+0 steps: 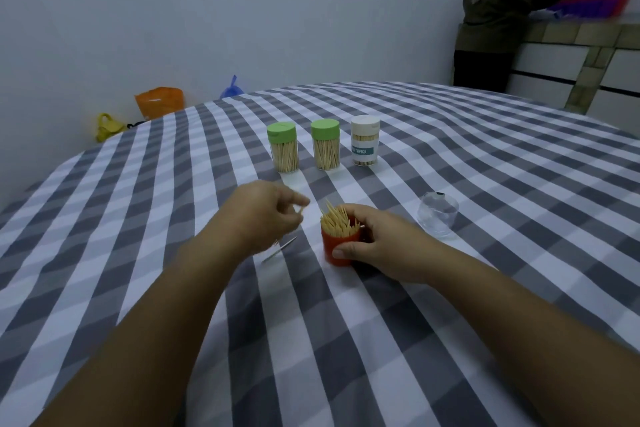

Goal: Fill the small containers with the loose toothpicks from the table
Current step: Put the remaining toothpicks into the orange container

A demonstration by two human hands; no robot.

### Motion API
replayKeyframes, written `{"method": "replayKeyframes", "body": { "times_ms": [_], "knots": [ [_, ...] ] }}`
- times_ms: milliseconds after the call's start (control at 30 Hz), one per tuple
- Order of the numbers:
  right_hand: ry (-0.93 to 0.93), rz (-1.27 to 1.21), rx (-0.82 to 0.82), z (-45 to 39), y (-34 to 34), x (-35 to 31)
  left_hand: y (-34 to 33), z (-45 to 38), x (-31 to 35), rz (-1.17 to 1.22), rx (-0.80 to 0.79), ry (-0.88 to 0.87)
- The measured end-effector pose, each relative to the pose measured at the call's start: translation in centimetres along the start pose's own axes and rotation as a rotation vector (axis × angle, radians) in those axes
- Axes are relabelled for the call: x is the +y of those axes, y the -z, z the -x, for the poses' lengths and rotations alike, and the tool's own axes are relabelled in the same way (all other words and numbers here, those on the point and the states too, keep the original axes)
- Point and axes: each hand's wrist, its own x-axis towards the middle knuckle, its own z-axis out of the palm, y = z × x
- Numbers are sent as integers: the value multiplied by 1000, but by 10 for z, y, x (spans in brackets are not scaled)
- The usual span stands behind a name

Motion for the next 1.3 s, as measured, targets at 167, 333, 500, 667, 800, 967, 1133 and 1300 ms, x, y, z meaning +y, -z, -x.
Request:
{"method": "replayKeyframes", "body": {
  "times_ms": [167,333,500,667,800,967,1133,1300],
  "knots": [
    [-2,6,-1,1,0,0,-13,-11,-7,-247,-189,177],
    [1,6,-5,0,0,-1,-16,-14,-10,-326,-204,225],
    [7,7,0,1,0,1,-18,-12,-6,-331,-202,224],
    [11,6,8,-1,-1,3,-14,-5,-2,249,66,21],
    [11,0,2,-1,-1,4,-7,1,6,846,196,-134],
    [13,-16,0,-1,-1,3,-19,3,11,841,187,-157],
    [25,-8,12,-1,0,3,-24,-3,5,345,73,-170],
    [47,-49,16,0,2,3,-26,-4,5,264,-54,-200]
  ]
}}
